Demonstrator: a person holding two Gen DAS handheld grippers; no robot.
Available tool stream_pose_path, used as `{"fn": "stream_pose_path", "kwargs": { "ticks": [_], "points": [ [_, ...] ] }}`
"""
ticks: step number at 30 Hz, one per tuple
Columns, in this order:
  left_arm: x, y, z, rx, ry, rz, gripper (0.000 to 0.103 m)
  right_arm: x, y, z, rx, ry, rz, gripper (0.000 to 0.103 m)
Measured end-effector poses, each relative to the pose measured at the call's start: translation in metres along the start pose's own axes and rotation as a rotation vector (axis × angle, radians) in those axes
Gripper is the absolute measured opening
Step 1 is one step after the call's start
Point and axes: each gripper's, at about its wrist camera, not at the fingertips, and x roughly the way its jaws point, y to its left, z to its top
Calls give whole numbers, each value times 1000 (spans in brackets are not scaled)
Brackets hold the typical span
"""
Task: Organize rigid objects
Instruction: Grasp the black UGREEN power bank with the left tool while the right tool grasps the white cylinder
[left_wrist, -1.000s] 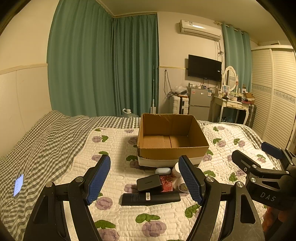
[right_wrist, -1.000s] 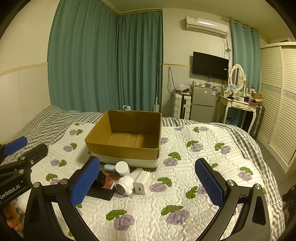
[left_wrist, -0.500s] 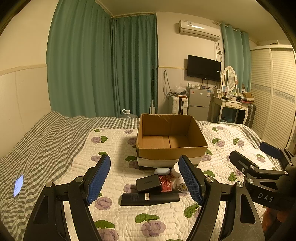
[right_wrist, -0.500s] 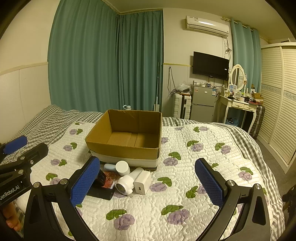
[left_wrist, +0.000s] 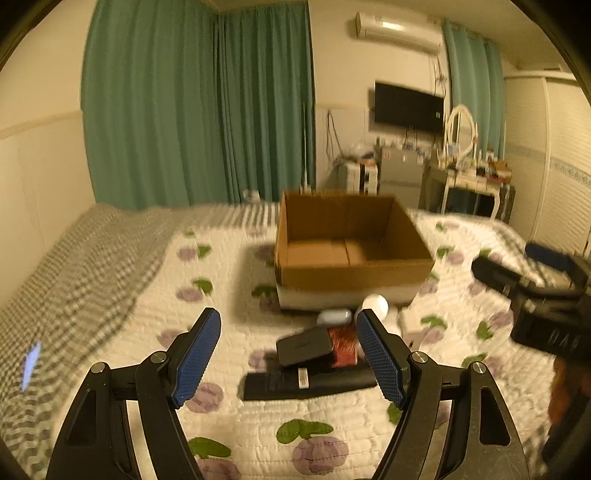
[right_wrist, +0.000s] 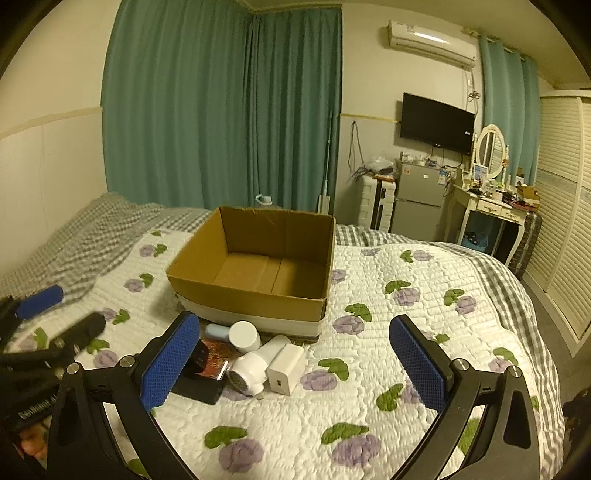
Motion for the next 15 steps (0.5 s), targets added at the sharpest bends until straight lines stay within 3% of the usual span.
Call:
{"fn": "stream_pose_path", "kwargs": {
  "ticks": [8,15],
  "points": [
    [76,-12,-22,-2,171,-53,79,55,-7,-24,-11,129,14,103],
    [133,-4,-31,-87,298,-100,79,84,-6,-35,-17,193,50,103]
  ]
}}
